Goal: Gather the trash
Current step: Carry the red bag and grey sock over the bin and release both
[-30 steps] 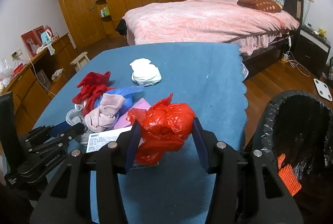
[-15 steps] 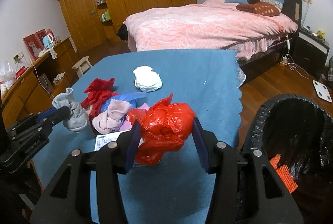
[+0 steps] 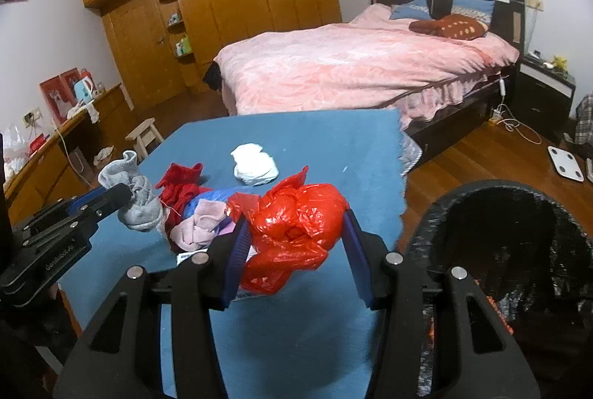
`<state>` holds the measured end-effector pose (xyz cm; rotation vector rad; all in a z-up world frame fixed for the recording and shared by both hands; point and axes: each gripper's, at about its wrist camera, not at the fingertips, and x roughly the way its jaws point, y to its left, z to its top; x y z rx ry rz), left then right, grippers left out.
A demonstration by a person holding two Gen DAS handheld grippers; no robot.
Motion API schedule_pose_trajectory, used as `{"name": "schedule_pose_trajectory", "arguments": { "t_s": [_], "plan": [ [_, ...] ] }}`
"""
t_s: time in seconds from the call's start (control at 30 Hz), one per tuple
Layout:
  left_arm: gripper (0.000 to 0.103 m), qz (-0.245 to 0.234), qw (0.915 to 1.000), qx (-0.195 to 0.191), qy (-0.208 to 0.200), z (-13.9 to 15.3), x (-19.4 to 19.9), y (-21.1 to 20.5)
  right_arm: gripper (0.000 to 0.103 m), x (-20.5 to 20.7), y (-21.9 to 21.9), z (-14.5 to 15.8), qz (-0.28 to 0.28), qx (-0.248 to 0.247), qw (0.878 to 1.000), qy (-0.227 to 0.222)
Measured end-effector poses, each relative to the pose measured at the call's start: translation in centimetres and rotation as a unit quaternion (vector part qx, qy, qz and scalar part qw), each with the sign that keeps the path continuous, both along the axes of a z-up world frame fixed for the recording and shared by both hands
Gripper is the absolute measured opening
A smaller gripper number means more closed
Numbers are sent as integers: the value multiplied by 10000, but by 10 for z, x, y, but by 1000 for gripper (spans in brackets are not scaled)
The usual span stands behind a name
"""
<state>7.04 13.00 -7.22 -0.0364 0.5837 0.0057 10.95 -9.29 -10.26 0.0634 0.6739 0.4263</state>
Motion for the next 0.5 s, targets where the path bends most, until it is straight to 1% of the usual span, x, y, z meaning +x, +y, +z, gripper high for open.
{"name": "schedule_pose_trajectory", "arguments": {
  "t_s": [0.3,0.5],
  "plan": [
    [22,-397,9991,-24,-170,13,5,-34,48,-13,-42,14,-368,35,9992,-157],
    [22,-774,9967,-28,-252,20,13,-70,48,-23,-78,18,-735,-8,9970,-227]
  ]
}}
